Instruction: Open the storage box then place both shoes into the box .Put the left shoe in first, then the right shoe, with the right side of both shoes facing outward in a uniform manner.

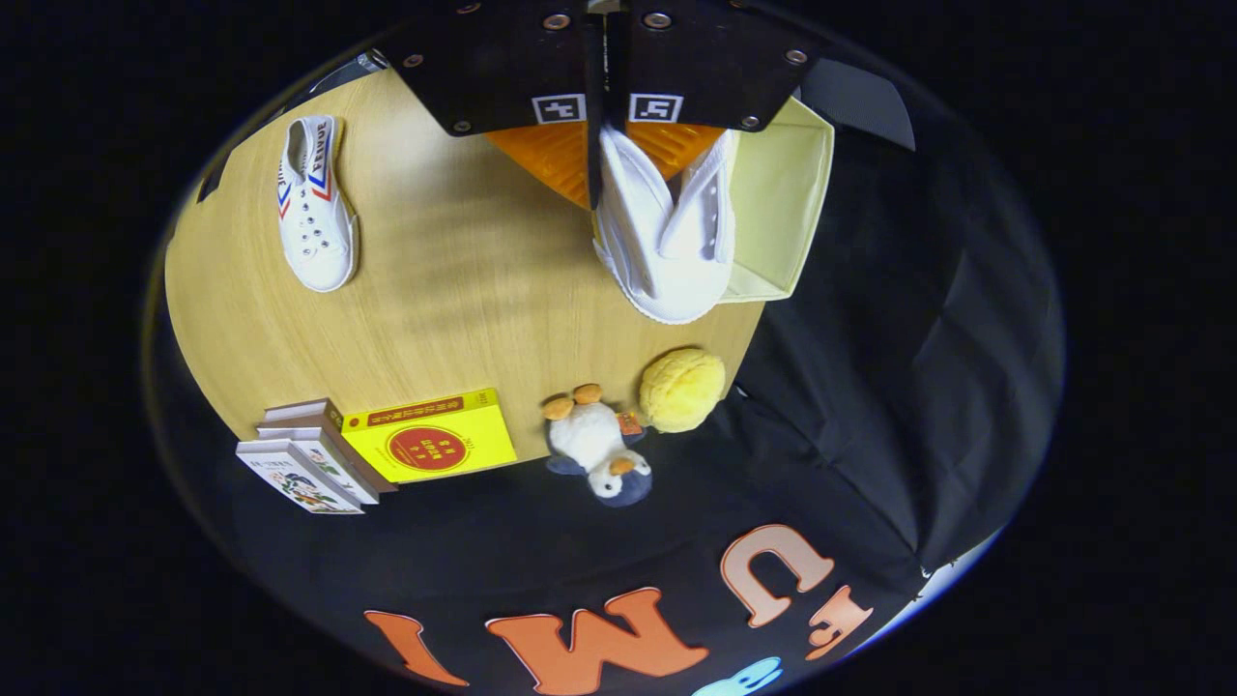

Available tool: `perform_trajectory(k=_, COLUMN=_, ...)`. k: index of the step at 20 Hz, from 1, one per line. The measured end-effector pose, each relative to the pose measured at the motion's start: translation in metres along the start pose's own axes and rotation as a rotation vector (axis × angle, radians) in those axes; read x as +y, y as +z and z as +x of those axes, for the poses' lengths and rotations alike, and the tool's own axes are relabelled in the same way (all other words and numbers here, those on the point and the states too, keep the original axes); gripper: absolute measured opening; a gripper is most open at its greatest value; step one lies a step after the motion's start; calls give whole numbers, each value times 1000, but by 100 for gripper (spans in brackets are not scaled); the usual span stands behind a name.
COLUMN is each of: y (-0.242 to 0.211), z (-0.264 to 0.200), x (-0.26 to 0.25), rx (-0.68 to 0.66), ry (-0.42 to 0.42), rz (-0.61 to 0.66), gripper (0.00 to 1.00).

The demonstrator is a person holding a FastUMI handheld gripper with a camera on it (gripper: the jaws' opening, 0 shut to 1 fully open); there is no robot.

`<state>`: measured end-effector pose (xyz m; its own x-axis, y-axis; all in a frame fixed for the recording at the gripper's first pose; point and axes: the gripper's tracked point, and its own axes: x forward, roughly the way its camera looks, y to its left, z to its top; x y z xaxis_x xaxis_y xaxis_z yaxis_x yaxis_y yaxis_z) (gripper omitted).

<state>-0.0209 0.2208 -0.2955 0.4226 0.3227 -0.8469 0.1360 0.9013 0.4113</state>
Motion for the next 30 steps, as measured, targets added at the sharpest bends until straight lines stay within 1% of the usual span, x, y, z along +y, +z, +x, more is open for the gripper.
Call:
perform_trajectory(k=7, y=-17, z=41, x=77, rx=105, ry=42, rz=-23, gripper=2)
perform_trajectory(k=12, y=-35, z=83, x=110, rx=183, ry=35, rz=-13, gripper=3)
perform_trajectory(k=17, y=-56, z=117, x=118, rx=241, ry=-35, rz=17, gripper=3)
perform_trajectory(k=19, y=-69, z=130, x=114, rx=278, ry=-63, rz=46, gripper=2)
perform_trajectory(k=22, y=-81, z=147, x=108, rx=288, ry=-109, rz=58, gripper=3)
perform_trajectory(k=24, y=-93, z=152, x=102, rx=316, ry=-133, rz=90, gripper=3)
perform_trajectory(k=27, y=-105, z=158, x=105, rx=358, ry=-86, rz=124, gripper=4)
perform_trajectory(k=29, y=-106, z=152, x=118, rx=369, ry=-13, rz=158, gripper=13)
perform_trajectory(k=30, y=-109, z=147, x=123, rx=389, ry=17, rz=151, gripper=20)
